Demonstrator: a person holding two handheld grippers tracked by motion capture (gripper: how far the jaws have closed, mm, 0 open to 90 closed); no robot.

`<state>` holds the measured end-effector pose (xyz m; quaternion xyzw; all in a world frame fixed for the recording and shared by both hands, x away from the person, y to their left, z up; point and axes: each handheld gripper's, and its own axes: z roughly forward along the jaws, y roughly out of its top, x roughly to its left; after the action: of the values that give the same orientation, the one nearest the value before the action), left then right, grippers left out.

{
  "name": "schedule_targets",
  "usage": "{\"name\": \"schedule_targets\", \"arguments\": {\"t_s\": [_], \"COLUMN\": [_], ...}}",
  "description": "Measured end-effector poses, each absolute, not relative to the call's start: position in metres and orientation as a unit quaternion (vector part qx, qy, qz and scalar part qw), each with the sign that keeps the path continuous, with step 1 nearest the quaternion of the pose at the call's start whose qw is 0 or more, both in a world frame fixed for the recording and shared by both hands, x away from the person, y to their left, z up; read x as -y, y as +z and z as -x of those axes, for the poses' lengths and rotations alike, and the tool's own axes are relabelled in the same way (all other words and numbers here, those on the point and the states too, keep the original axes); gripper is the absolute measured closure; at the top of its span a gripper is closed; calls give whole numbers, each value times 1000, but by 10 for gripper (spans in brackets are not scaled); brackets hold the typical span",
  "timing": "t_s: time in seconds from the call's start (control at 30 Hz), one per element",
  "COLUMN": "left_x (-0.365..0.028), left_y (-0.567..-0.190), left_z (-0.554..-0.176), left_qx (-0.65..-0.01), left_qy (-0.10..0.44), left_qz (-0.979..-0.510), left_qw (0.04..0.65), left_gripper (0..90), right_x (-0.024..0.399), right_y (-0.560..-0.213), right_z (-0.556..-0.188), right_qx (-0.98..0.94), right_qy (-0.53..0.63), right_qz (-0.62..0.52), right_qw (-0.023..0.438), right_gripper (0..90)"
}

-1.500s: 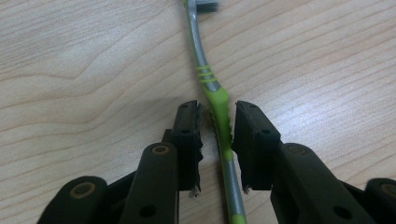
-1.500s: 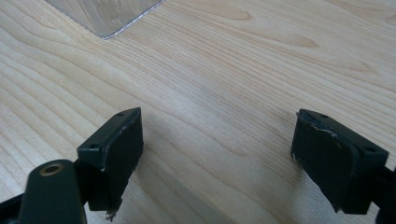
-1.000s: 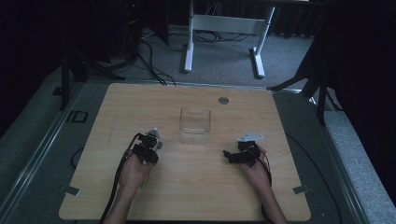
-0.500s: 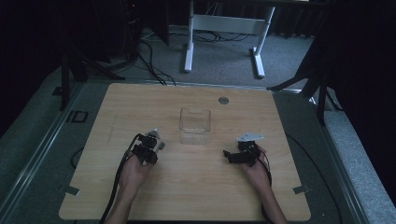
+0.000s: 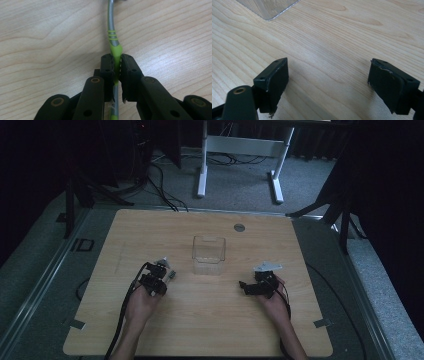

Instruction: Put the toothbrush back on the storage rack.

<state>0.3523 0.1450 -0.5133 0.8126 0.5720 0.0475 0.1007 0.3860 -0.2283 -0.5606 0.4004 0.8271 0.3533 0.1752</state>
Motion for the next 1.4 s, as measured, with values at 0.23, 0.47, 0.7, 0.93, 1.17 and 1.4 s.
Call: {"name": "schedule_targets", "arguments": {"t_s": [0.23,0.47,0.7,0.93,1.17,1.4], "left_x": [-147,-150,-150,-151,-153,-154], "left_y": [-503,-489,-483,-476,-468,-457], "left_z": [-351,-348,-347,-346,-344,-342], "left_qx": [-571,-570,-570,-567,-568,-565], "left_qy": [59,79,89,102,112,120], "left_qz": [-810,-805,-802,-801,-797,-795], "left_qw": [120,145,154,160,171,184], "left_gripper": [809,810,810,820,819,819], "right_x": [228,228,228,228,228,228], "right_y": [-561,-561,-561,-561,-561,-561], "right_z": [-386,-386,-386,-386,-386,-386], "right_qx": [-827,-827,-827,-827,-827,-827], "right_qy": [353,353,353,353,353,353], "right_qz": [-401,-400,-401,-400,-401,-401], "right_qw": [175,175,175,175,175,175], "right_gripper": [167,167,167,167,167,167]}}
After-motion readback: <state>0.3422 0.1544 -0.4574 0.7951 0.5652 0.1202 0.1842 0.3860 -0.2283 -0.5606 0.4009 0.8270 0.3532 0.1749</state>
